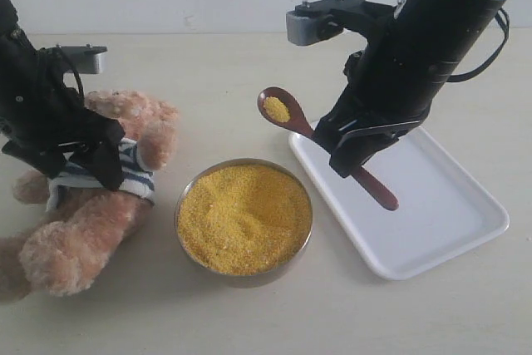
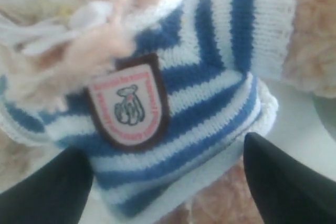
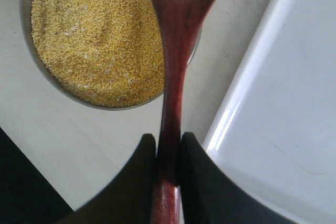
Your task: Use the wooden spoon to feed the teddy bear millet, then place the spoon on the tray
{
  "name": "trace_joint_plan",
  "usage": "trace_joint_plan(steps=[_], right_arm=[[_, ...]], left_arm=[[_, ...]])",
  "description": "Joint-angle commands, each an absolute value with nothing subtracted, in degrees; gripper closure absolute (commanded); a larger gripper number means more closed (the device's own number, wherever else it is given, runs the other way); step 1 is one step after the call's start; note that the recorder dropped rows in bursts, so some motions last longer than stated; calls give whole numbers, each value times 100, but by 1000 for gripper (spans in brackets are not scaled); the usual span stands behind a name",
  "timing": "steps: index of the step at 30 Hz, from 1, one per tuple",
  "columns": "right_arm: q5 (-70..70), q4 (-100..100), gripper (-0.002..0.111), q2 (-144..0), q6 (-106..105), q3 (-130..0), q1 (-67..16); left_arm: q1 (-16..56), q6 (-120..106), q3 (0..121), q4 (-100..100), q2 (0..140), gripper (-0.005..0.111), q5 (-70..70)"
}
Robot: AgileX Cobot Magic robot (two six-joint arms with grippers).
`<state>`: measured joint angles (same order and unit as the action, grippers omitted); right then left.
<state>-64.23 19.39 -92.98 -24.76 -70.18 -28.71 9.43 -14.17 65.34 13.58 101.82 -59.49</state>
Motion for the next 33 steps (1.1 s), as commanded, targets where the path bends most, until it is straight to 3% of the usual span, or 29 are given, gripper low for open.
trace_joint_plan(steps=[1,15,28,30,33], right_arm=[[-6401,1980,109,-9248,-2518,-7041,-2850],[-6345,2016,109,-9248,-2568,-7041,-2850],[-6335,2050,109,-9248,-2608,-7041,-2850],[-6335,2050,109,-9248,-2608,-7041,-2850],[-6335,2050,109,-9248,-2608,-7041,-2850]], left_arm=[[958,-873,6831,1235,10063,33,-6096],[958,234,6518,1346,10012,33,-5878],[985,-825,6361,2447,11781,29,-5417],[985,-825,6361,2447,11778,33,-5427],[985,-825,6361,2447,11778,54,-5416]])
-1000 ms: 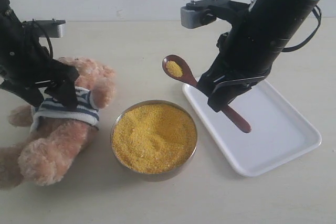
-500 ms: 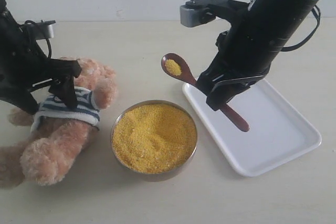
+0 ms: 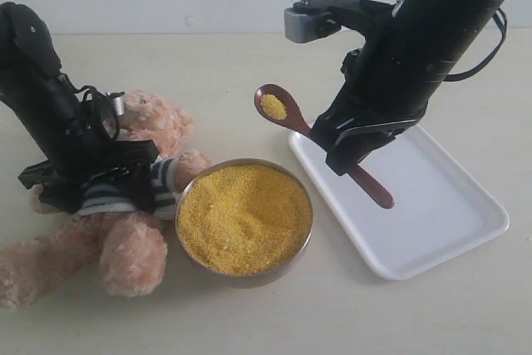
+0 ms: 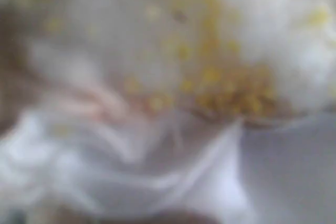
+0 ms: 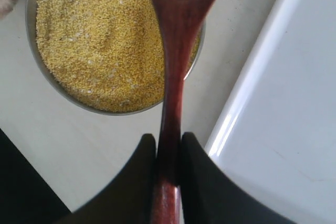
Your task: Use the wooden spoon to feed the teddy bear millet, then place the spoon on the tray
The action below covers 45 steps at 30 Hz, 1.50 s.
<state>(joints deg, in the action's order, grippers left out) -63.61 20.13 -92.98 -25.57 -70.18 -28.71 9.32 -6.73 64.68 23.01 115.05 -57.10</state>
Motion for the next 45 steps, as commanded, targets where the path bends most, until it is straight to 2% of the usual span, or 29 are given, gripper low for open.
trace_joint_plan(steps=[1,6,13,24,33,45], right_arm=[[-6335,2050,109,-9248,-2608,-7041,-2850],[-6335,2062,109,-9248,-2608,-7041,-2850],[-6323,2063,109,-9248,-2608,-7041,-2850],[-6315,2052,109,-9248,-2719,-7041,-2923],[-6273,1590,109,-9248,-2493,-7309,-3442],[-6485,1420,109,-9248,-2310,-7658,-3443]], left_arm=[[985,-825,6361,2447,11778,63,-5416],[985,-997,6361,2461,11778,102,-5445],[985,-1054,6477,1921,11620,103,-6005],[985,-858,6648,1231,10451,103,-6536],[985,-990,6648,1117,10137,103,-6775],[985,-1519,6648,1649,9681,103,-6996]])
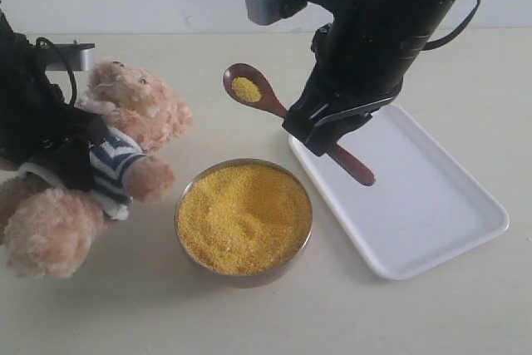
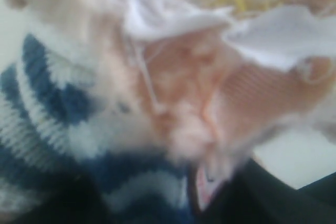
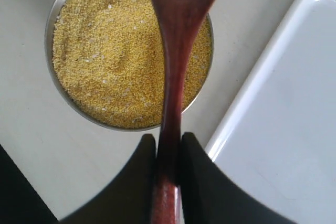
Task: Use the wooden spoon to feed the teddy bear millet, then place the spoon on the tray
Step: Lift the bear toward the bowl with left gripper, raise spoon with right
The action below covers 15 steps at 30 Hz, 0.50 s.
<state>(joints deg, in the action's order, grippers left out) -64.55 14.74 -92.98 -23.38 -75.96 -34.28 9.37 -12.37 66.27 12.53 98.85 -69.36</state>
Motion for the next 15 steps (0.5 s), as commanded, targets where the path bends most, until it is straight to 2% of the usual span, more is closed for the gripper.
trace_joint_plan(steps=[1,15], right_arm=[[-6485,1420,109,-9248,-2310,-7658,-3443],[-6463,1430,109,-9248,-2310,-7658,-3443]], left_arm=[[985,-1525,6648,1715,9642,103,-6996],[1457,-1635,6648,1867,9581,103,-6996]])
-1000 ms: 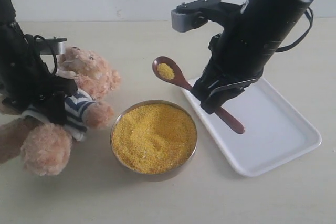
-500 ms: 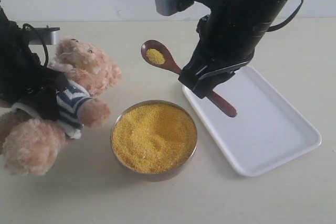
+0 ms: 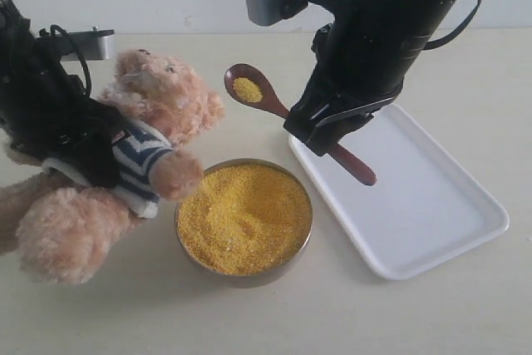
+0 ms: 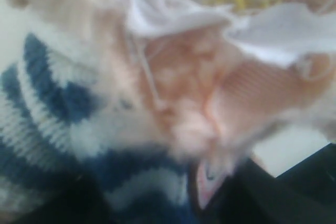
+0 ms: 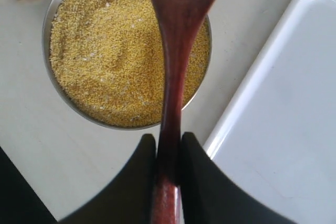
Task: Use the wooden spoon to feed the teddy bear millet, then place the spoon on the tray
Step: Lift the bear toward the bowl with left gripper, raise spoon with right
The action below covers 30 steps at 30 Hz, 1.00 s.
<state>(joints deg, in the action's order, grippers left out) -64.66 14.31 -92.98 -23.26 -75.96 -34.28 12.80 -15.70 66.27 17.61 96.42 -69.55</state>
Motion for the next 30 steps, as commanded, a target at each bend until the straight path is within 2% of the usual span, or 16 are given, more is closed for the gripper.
trace_joint_plan(steps=[1,12,30], right_arm=[[-6463,1430,109,-9248,-2310,-7658,-3443],[-6492,1444,109,-9258,-2269,-7734,-3443],[-6996,1412,109,-9863,-2110,-8896,-3601]], left_arm=[[1457,-1635,6648,1867,9581,103,-6996],[1452,-1605,6648,1867,9581,103,-6996],[1452,-1612,6648,2061,9581,103,-6996]])
